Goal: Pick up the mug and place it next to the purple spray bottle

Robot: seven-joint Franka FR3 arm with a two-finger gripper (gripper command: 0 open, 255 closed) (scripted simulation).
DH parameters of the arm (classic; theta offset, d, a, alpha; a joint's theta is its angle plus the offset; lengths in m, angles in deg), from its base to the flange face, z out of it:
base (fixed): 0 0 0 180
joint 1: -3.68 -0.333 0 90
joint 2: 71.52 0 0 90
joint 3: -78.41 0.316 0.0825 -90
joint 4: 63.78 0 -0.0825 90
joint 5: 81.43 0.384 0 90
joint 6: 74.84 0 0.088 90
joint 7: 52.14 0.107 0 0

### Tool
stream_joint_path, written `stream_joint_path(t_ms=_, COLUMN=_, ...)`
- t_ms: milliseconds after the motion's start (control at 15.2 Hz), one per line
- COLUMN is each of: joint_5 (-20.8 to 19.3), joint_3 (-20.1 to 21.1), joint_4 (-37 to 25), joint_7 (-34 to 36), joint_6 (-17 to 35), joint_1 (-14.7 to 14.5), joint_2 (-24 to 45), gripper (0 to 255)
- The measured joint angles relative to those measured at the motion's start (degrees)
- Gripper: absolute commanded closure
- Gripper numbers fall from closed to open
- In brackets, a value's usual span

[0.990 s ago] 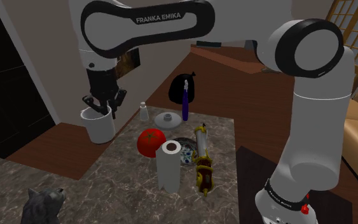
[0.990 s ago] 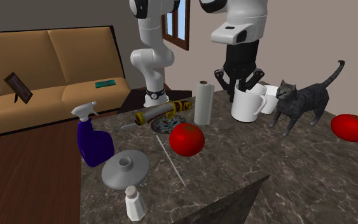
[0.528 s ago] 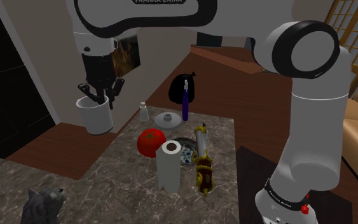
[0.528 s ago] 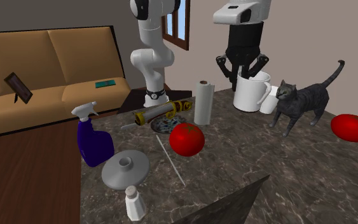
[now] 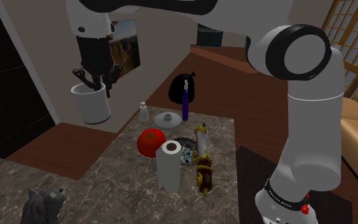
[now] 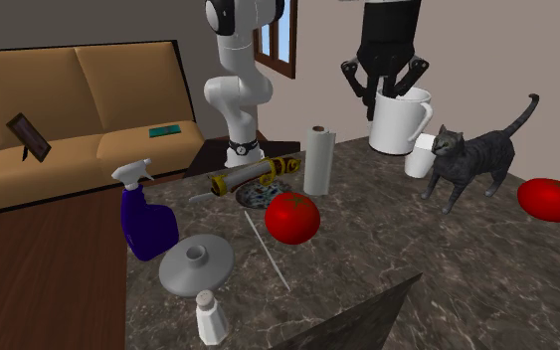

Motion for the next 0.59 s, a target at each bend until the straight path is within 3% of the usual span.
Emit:
stream_joint_path(t_ms=462, joint_5=-1.80, joint_3=-0.03, joint_4=-11.14, joint_7=0.58, joint_6=-7.53, joint_1=-2.40, joint_2=3.75, gripper=255)
stream_joint_path(t_ms=594, joint_5=-0.57, joint_3=-0.11, joint_4=-7.79, joint_7=-0.72, joint_6=-6.71, joint_1=-0.35, joint_2=1.15, gripper=255)
